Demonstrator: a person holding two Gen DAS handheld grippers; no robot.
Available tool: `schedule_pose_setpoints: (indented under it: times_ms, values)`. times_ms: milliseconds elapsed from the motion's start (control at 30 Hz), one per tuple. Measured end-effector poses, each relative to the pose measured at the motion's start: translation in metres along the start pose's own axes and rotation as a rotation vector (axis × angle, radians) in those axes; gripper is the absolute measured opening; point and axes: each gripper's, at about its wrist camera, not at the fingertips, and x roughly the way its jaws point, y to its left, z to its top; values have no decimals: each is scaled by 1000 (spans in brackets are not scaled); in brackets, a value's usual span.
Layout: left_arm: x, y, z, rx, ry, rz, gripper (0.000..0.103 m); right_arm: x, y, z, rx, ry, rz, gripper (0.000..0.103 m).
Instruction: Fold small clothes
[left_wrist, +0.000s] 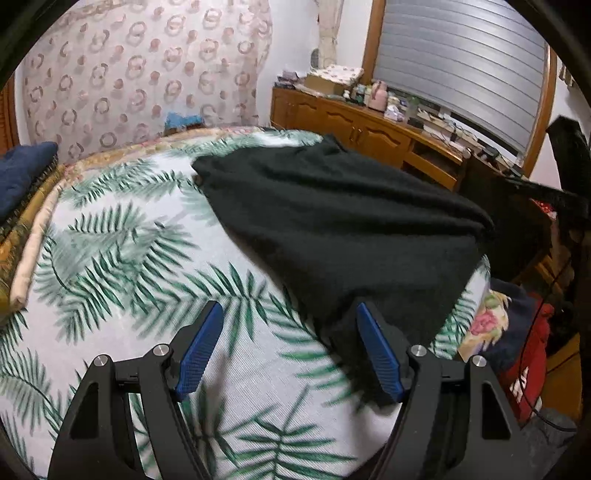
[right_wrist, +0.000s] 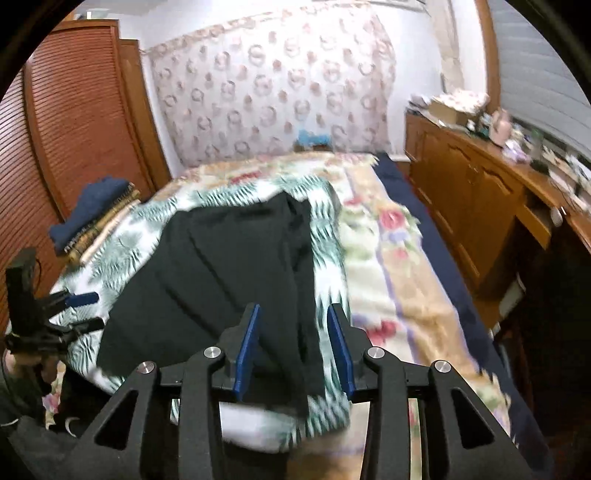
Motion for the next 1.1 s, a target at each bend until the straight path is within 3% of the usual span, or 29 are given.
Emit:
schedule_pose_setpoints:
  times_ms: [233,400,533,667,800,900,1000,1100]
  values:
    - [0,20,32,-46,-72,53,76,70,8,67,-46,42,124,38]
    - [8,33,44,-62,-87,74,76,145,9,109,-77,121,147,38]
    - [16,37,44,-81,-79,67,76,210,2,133,-38,192,90,39]
    - [17,36,36,-79,-67,61,76,249,-6,138,19,247,27,39]
    - [17,37,30,-95,-59,55,76,260,-4,142,36,242,55,38]
    - [17,37,27,-96,-56,54,76,265,3,146,14,225,95,5]
    - [17,36,26,-97,-54,53,76,250,5,142,-44,173,92,2]
    - [17,36,26,-98,-55,53,76,226,-10,141,-13,104,26,2]
